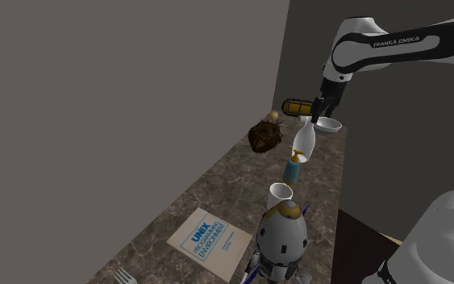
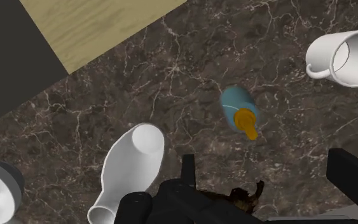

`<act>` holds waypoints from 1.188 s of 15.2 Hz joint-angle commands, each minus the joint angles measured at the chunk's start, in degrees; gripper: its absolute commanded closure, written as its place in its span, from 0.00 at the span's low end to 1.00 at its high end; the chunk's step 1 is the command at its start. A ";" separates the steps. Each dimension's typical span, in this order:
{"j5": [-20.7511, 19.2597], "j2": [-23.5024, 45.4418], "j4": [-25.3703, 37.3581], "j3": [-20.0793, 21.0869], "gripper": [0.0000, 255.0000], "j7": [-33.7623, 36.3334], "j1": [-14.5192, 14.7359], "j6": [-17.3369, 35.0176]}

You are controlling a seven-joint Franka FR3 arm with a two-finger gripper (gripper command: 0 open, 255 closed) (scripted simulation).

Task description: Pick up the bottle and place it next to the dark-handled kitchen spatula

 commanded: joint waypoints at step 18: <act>20.50 42.60 35.04 -10.40 0.00 -25.81 -8.82 1.70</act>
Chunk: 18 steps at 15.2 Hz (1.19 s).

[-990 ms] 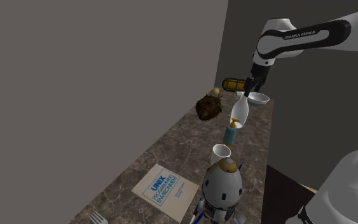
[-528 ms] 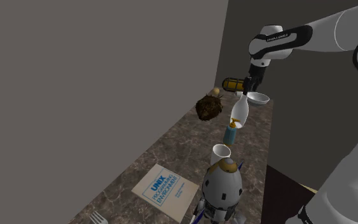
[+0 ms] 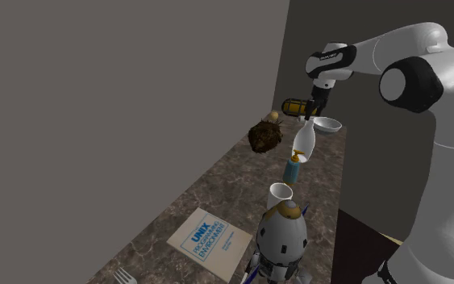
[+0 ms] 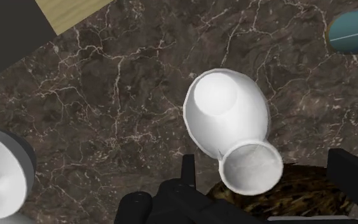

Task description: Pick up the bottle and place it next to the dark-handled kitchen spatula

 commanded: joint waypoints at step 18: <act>1.53 2.59 -2.26 0.57 1.00 -1.15 -0.54 4.46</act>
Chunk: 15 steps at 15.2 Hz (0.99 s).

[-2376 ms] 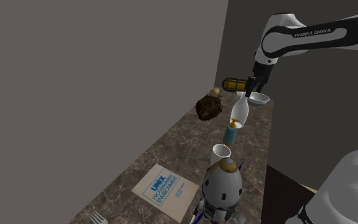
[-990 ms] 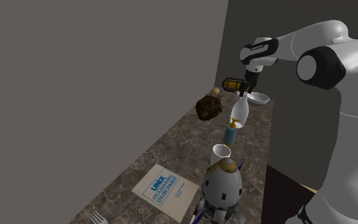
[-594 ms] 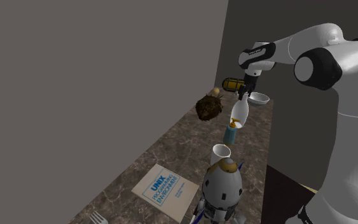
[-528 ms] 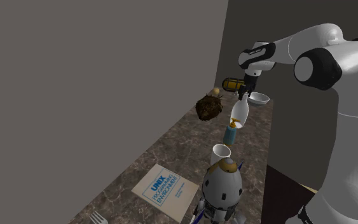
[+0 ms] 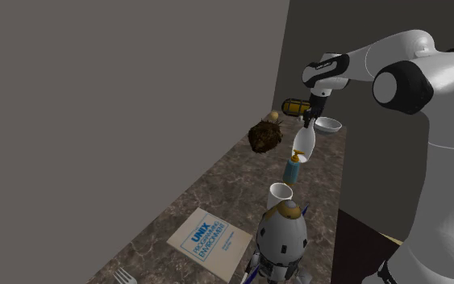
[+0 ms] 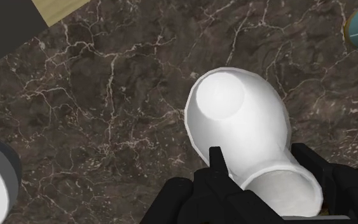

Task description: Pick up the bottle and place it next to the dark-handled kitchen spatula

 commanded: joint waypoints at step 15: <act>-0.93 -1.31 4.41 -0.43 1.00 0.76 -0.06 -5.54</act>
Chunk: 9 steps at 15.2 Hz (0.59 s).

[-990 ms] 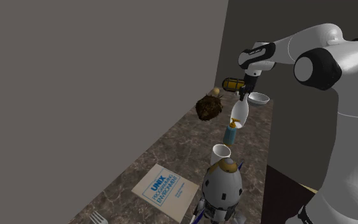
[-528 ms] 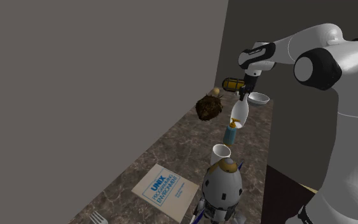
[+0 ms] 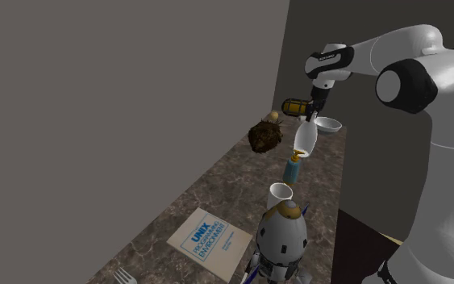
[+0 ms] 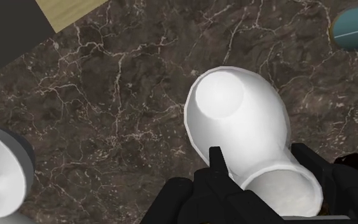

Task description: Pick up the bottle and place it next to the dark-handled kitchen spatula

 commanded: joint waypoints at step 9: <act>-1.73 -3.17 2.97 -0.41 1.00 1.65 0.97 -5.72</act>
